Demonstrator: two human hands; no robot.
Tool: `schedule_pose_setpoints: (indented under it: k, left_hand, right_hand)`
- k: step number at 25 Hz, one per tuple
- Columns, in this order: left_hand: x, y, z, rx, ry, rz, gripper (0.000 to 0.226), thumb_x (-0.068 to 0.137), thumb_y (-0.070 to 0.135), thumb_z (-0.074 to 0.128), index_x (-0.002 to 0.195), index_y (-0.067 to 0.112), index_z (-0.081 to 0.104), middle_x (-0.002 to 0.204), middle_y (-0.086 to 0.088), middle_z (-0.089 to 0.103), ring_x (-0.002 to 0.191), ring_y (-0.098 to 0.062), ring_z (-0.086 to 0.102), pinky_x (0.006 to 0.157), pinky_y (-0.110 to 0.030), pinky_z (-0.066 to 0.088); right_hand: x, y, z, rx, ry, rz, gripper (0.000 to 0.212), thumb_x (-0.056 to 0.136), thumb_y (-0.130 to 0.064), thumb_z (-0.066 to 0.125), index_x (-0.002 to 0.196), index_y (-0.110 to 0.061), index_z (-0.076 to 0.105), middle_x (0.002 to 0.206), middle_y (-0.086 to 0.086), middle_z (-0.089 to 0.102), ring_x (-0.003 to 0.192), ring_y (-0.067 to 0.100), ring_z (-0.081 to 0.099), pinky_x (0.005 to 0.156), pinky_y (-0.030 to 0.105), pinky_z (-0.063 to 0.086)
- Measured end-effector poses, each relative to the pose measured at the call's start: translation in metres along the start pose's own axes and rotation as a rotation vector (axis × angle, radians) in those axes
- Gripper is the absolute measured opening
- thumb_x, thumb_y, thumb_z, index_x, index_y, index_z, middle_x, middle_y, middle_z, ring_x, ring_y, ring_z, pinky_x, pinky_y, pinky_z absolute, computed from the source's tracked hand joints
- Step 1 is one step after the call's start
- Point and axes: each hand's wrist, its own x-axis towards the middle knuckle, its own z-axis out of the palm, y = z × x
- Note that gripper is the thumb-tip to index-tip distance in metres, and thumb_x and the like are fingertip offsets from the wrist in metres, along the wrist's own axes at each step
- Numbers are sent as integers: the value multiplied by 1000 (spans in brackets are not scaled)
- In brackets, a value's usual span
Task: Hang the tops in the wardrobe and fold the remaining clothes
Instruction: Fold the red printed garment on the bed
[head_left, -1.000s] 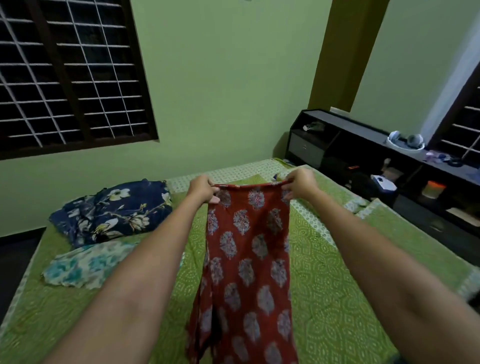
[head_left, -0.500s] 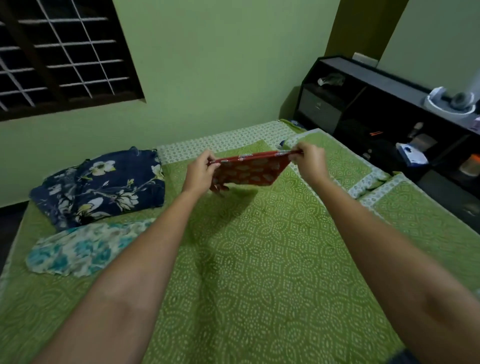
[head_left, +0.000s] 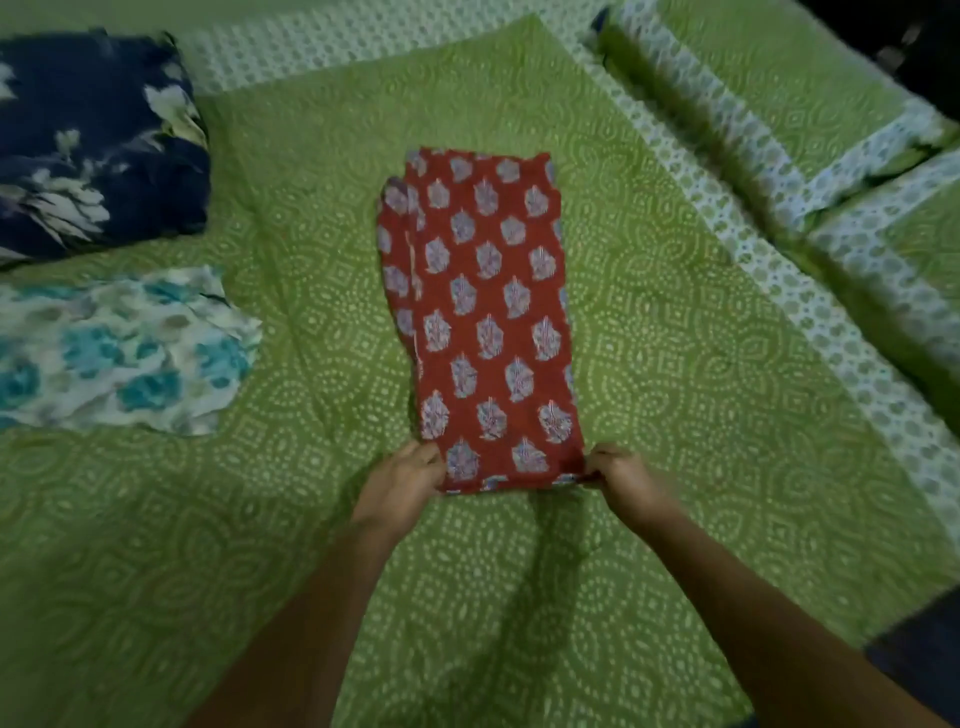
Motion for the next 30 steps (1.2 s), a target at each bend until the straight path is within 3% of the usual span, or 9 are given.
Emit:
schedule_pose_setpoints:
  k: [12, 17, 18, 19, 20, 21, 22, 26, 30]
  left_hand:
    - [-134, 61, 109, 62, -539, 51, 19, 58, 28, 75, 77, 25, 74, 75, 12, 70, 77, -9, 65, 69, -23, 52]
    - [-170, 32, 200, 412, 240, -136, 41, 98, -8, 22, 137, -20, 23, 146, -27, 36, 144, -18, 20, 110, -7, -4]
    - [-141, 40, 191, 131, 235, -418, 40, 92, -2, 35, 129, -19, 38, 132, -34, 49, 132, -14, 43, 93, 4, -20]
    - [-134, 63, 165, 241, 41, -492, 44, 83, 12, 45, 116, -13, 58, 101, -30, 65, 108, -17, 61, 23, -2, 4]
    - [-114, 80, 122, -96, -131, -226, 50, 76, 27, 47, 113, -2, 67, 86, -21, 65, 90, -23, 64, 107, -29, 7]
    - [-82, 85, 105, -182, -188, -348, 48, 78, 35, 47, 109, 9, 71, 89, -8, 66, 87, -23, 65, 72, -32, 37]
    - [-44, 93, 98, -173, -129, -234, 45, 86, 37, 41, 115, 15, 68, 104, -1, 67, 100, -22, 64, 92, -28, 47]
    - [104, 31, 98, -39, 176, -204, 61, 100, 48, 9, 153, 18, 7, 159, 5, 4, 148, -14, -2, 121, -37, 6]
    - [214, -50, 75, 226, 244, -177, 71, 96, 64, 13, 153, 25, 2, 161, 2, -3, 148, -22, -3, 120, -45, 1]
  right_hand:
    - [-168, -3, 115, -245, -369, -260, 6, 57, -35, 64, 57, -30, 69, 67, -13, 65, 64, 4, 64, 46, 16, 48]
    - [-202, -7, 144, -243, -360, -262, 29, 68, -34, 44, 58, -25, 70, 66, -9, 67, 75, 14, 61, 48, 18, 51]
    - [-187, -13, 134, -190, -275, -252, 29, 69, -38, 47, 67, -25, 73, 72, -8, 69, 75, 13, 63, 52, 18, 53]
    - [-162, -22, 123, -110, -156, -220, 28, 72, -40, 50, 78, -24, 73, 78, -7, 69, 74, 13, 64, 56, 18, 53]
    - [-128, -31, 110, -24, -51, -183, 27, 76, -36, 51, 89, -23, 71, 83, -5, 68, 75, 13, 64, 62, 20, 52]
    - [-90, -38, 100, 58, 54, -144, 28, 81, -29, 48, 100, -19, 67, 89, -3, 66, 80, 15, 63, 71, 23, 50]
    - [-46, -41, 93, 114, 164, -101, 32, 85, -23, 45, 110, -14, 63, 102, 1, 66, 93, 18, 63, 84, 23, 46]
    - [120, -8, 88, -117, 218, -116, 53, 102, -33, 28, 151, -14, 25, 159, 3, 18, 147, 19, 11, 119, 42, 16]
    - [243, 45, 31, -397, 337, -138, 58, 100, -53, 21, 152, -31, 15, 160, -5, 11, 148, 20, 5, 118, 51, 6]
